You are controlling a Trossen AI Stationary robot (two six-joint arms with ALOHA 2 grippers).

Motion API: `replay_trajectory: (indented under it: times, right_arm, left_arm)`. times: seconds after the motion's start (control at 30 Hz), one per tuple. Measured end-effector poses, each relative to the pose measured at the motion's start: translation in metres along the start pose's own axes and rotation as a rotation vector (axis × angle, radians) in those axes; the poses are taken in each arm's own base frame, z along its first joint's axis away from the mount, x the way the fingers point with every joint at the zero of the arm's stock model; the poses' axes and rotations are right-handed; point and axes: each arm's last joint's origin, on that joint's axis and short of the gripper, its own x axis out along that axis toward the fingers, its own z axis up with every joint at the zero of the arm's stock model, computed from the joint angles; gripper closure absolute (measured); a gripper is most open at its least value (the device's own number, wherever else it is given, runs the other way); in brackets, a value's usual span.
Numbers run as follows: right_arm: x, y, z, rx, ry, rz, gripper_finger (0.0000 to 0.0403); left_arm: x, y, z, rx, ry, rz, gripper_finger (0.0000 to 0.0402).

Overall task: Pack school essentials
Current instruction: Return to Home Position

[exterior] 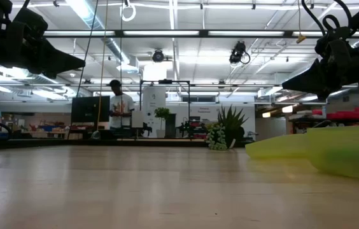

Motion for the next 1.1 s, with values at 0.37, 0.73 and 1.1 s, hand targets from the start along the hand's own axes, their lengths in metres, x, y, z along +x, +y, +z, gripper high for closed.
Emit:
replay_trajectory:
  times: [0.37,0.73,1.1]
  right_arm:
    - [0.0,0.0,0.0,0.0,0.0,0.0,0.0396]
    - [0.0,0.0,0.0,0.0,0.0,0.0,0.0396]
    - [0.0,0.0,0.0,0.0,0.0,0.0,0.0396]
  left_arm:
    - [0.0,0.0,0.0,0.0,0.0,0.0,0.0375]
    - [0.0,0.0,0.0,0.0,0.0,0.0,0.0372]
    - [0.0,0.0,0.0001,0.0,0.0,0.0,0.0368]
